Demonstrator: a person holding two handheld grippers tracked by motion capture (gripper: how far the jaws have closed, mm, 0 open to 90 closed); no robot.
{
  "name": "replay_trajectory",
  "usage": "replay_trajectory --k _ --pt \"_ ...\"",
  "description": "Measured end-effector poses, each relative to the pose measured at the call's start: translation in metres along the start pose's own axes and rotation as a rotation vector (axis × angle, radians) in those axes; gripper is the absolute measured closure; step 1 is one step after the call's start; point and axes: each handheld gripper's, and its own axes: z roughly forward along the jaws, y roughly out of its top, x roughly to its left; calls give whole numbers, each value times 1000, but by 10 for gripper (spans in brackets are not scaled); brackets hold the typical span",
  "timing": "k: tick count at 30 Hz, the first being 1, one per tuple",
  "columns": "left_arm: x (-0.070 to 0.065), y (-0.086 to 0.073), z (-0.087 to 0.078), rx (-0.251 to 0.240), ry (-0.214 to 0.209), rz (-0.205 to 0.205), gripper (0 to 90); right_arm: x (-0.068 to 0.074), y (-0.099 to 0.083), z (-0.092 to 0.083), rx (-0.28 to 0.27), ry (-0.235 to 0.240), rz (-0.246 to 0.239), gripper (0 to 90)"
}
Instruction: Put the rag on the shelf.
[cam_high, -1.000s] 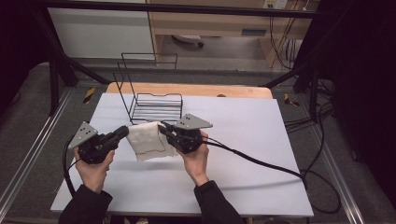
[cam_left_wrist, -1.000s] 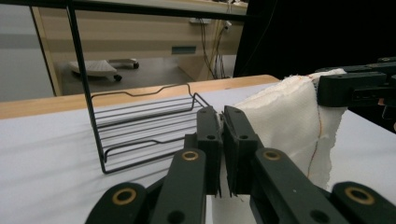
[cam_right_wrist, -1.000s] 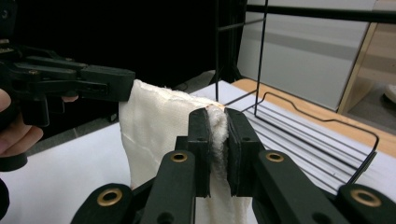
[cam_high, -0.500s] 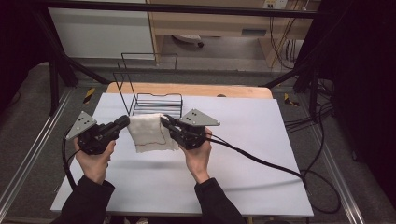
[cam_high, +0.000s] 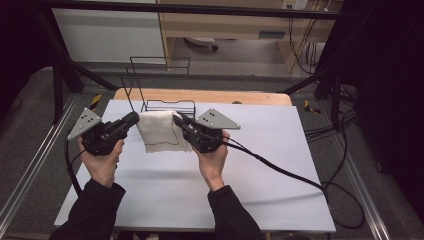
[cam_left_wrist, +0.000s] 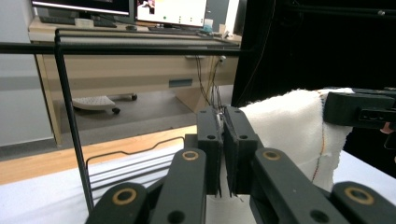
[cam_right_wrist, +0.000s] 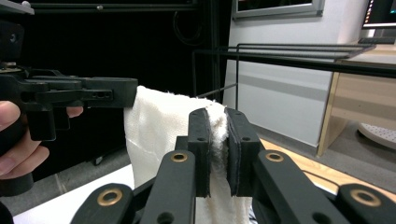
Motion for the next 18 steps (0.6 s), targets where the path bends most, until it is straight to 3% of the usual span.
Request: replay_trajectory --k 18 --pt "6 28 0 -55 5 15 858 0 26 9 -55 -18 -20 821"
